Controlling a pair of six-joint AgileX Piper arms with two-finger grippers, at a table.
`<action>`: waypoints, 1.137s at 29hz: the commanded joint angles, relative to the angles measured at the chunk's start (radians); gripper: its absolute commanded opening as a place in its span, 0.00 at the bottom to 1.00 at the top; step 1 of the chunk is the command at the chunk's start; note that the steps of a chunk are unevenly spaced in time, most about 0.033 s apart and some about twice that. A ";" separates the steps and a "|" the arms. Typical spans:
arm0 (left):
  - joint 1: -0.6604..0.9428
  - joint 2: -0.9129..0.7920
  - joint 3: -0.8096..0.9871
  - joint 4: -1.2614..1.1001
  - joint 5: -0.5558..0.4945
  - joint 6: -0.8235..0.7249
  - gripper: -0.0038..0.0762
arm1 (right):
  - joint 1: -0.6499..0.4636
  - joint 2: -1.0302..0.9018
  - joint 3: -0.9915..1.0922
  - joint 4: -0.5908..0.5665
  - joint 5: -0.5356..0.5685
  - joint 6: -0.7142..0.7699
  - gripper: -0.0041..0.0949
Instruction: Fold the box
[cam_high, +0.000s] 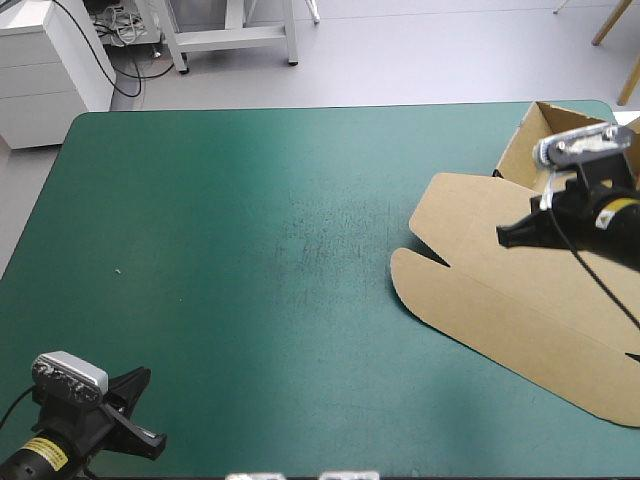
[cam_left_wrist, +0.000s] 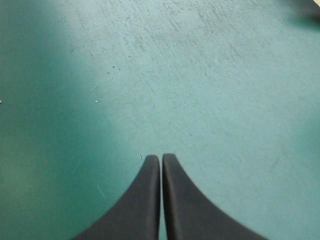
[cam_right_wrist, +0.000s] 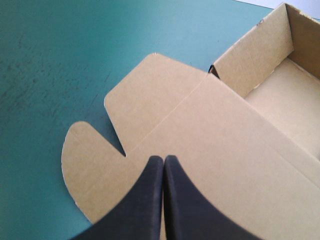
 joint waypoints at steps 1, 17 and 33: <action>-0.005 0.013 -0.021 -0.013 -0.069 -0.006 0.04 | 0.000 -0.129 0.149 -0.004 -0.117 -0.016 0.02; -0.005 0.013 -0.021 -0.013 -0.069 -0.006 0.04 | 0.000 -0.529 0.780 0.000 -0.257 -0.023 0.02; -0.005 0.013 -0.021 -0.013 -0.069 -0.006 0.04 | 0.000 -0.565 0.838 0.014 -0.290 0.048 0.02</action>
